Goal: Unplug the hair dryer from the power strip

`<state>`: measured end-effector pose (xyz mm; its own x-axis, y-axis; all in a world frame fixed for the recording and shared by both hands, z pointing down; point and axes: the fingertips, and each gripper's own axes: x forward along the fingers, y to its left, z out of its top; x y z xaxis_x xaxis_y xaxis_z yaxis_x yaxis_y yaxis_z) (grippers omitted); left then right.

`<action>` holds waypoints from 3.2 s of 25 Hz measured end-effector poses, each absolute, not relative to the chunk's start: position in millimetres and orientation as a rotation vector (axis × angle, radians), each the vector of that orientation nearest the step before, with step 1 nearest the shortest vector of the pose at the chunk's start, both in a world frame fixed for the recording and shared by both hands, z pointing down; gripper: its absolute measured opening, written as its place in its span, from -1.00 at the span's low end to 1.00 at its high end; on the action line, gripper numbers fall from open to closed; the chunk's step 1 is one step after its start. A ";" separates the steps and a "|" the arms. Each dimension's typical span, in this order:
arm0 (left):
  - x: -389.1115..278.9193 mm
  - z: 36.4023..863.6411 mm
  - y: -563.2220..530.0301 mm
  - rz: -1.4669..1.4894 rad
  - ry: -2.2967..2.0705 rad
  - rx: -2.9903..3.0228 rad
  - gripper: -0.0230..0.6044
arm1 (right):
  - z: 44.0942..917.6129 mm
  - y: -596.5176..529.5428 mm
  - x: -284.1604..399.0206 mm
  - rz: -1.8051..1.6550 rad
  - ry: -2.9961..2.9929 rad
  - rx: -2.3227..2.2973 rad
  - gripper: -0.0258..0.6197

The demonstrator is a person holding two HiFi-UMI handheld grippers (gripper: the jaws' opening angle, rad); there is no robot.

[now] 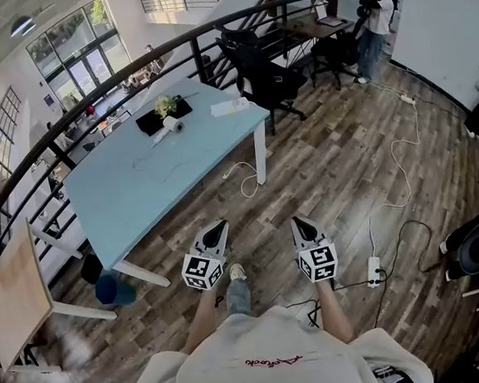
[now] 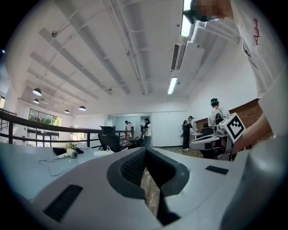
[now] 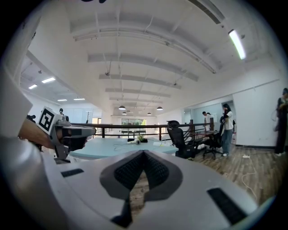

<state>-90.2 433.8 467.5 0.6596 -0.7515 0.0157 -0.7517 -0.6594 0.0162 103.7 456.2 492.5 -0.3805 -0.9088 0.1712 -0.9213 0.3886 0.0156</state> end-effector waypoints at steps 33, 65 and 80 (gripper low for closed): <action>-114.7 472.6 96.2 -0.021 -1.154 2.858 -0.90 | 493.4 121.7 45.1 0.124 -2.446 1.623 -0.86; -141.2 500.3 2.6 0.000 -1.051 2.873 -0.90 | 519.1 30.7 2.4 0.154 -2.407 1.644 -0.86; -132.8 511.8 -6.3 0.042 -1.052 2.863 -0.90 | 534.0 26.5 10.2 0.191 -2.417 1.636 -0.86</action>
<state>-132.8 -6.3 511.8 0.7623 -0.6447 0.0572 -0.6472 -0.7585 0.0761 10.2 26.5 534.0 -0.3579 -0.8997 0.2500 -0.9278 0.3728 0.0135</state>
